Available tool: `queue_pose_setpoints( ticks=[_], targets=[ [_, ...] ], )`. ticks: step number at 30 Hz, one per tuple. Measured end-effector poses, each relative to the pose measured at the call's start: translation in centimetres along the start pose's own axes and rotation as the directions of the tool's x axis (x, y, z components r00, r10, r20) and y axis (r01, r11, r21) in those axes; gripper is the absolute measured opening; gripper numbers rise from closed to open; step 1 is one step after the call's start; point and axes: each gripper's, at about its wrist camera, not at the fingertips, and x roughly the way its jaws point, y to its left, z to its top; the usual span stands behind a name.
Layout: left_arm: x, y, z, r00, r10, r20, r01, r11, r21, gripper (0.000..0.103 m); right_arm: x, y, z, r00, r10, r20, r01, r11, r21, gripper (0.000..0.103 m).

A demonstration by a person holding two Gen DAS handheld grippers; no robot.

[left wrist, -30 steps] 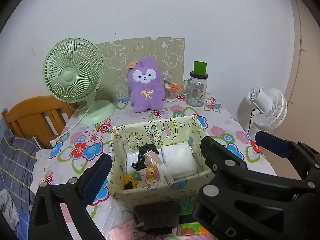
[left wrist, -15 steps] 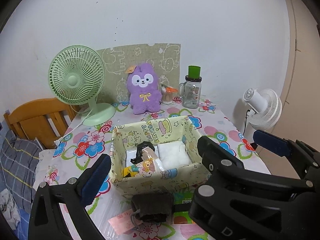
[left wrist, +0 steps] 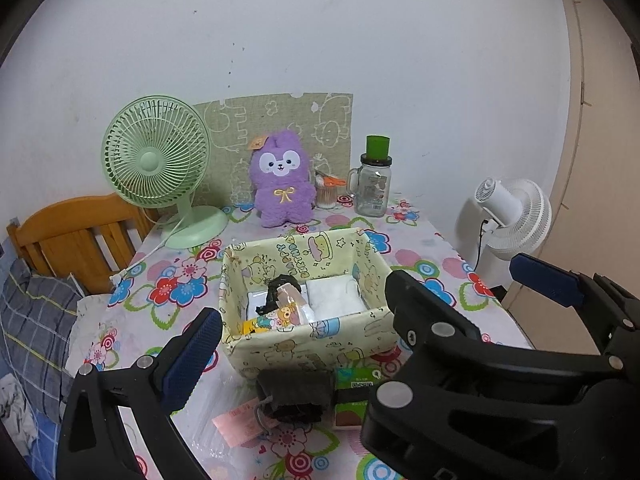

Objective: Organize soft objects
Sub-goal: 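Withdraw both tools from the yellow box toward the grey pouch and tissue pack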

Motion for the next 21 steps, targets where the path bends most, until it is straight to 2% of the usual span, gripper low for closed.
queue_pose_setpoints(
  ticks=[21],
  targets=[
    [-3.5,0.3,-3.0,1.000,0.011,0.014,-0.011,1.000,-0.007,0.103,-3.3,1.5,-2.7,1.000,0.016,0.018,-0.015,0.999,-0.045,0.097]
  ],
)
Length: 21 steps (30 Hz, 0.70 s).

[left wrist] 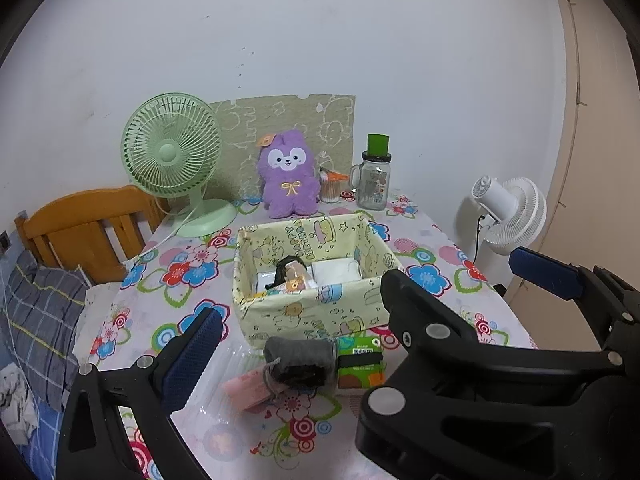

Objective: Organize soft objects
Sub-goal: 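Withdraw both tools from the yellow box toward the grey pouch and tissue pack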

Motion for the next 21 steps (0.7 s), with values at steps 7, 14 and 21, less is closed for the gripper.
queue_pose_setpoints(
  ticks=[7,14,21],
  targets=[
    [-0.4,0.1,-1.2,1.000,-0.002,-0.013,0.002,1.000,0.007,0.103,-0.5,0.4,-1.2,1.000,0.000,-0.008,0.000,1.000,-0.001,0.097],
    [-0.3,0.3,-2.2,1.000,0.007,-0.010,-0.007,1.000,0.019,0.103,-0.3,0.6,-2.2,1.000,0.008,0.003,-0.008,1.000,-0.008,0.097],
    [0.6,0.8,-3.3,1.000,0.024,-0.020,-0.024,1.000,0.004,0.102,0.9,1.1,-3.0,1.000,0.013,0.005,-0.012,0.999,-0.041,0.097]
  ],
)
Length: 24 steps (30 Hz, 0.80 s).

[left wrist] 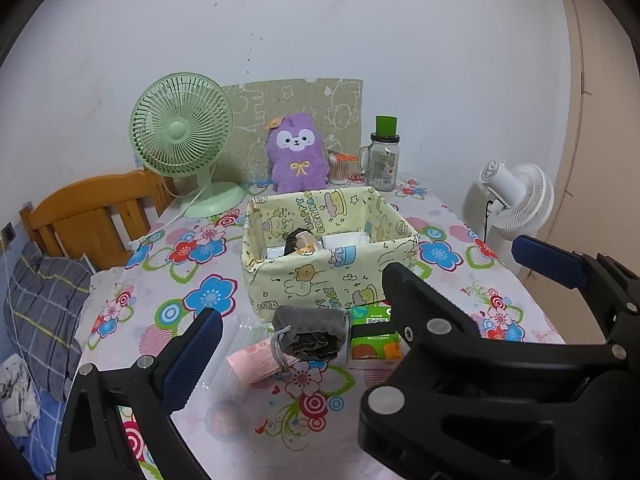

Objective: Organize soft objects
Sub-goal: 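Withdraw both tools from the yellow box toward the grey pouch and tissue pack, then grasp the grey drawstring pouch with the left tool while the right tool grasps the green tissue pack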

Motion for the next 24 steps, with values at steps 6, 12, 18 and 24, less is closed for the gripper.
queue_pose_setpoints(
  ticks=[6,12,18,24],
  targets=[
    [1.2,0.1,-0.4,1.000,0.003,-0.005,-0.003,1.000,0.007,0.102,1.3,0.0,-0.6,1.000,-0.001,-0.013,0.001,1.000,0.004,0.097],
    [2.8,0.4,-1.3,1.000,-0.002,-0.018,0.002,1.000,0.003,0.100,2.8,0.1,-1.5,1.000,-0.008,-0.013,0.008,1.000,0.002,0.097],
    [4.8,0.9,-2.4,0.999,0.003,-0.052,-0.002,1.000,0.002,0.097,5.0,0.2,-2.7,0.999,-0.016,-0.039,0.015,1.000,-0.008,0.097],
    [6.6,1.5,-3.3,0.996,0.041,-0.077,-0.042,0.999,-0.013,0.096,6.9,0.5,-3.7,0.998,-0.008,-0.064,0.007,1.000,-0.010,0.094]
  ],
)
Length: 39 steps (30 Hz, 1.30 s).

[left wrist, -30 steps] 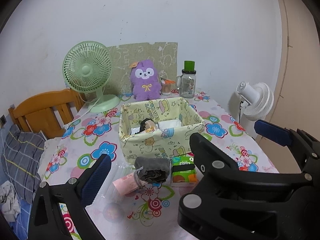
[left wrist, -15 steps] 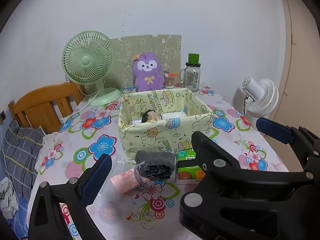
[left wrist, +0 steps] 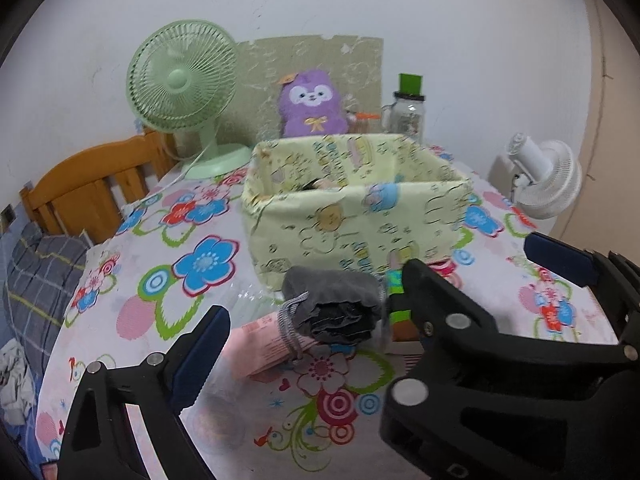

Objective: Organize soft objects
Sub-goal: 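Grasp the grey drawstring pouch with the left tool while the right tool grasps the green tissue pack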

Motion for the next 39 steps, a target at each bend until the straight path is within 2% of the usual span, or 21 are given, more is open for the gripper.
queue_pose_setpoints(
  ticks=[15,24,28,36,39],
  targets=[
    [2.3,1.2,-2.1,0.999,0.024,-0.048,-0.025,0.999,-0.023,0.092,2.9,0.4,-1.9,0.998,0.012,-0.069,-0.013,1.000,-0.007,0.094],
    [3.6,2.0,-3.3,0.996,0.002,-0.092,-0.006,0.999,-0.041,0.091,4.8,0.9,-2.9,0.992,0.024,-0.125,-0.027,0.999,-0.021,0.089],
    [4.0,2.1,-3.6,0.994,-0.009,-0.108,0.004,0.999,-0.047,0.091,5.8,0.7,-3.2,0.989,0.004,-0.147,-0.006,1.000,-0.010,0.084],
    [4.5,1.5,-3.4,0.992,-0.008,-0.124,0.006,1.000,-0.016,0.090,7.4,-0.1,-3.5,0.980,0.016,-0.198,-0.011,1.000,0.027,0.077],
    [4.7,1.2,-3.3,0.992,-0.007,-0.128,0.007,1.000,-0.006,0.090,7.7,0.0,-3.4,0.977,0.028,-0.212,-0.025,1.000,0.017,0.068]
  ],
)
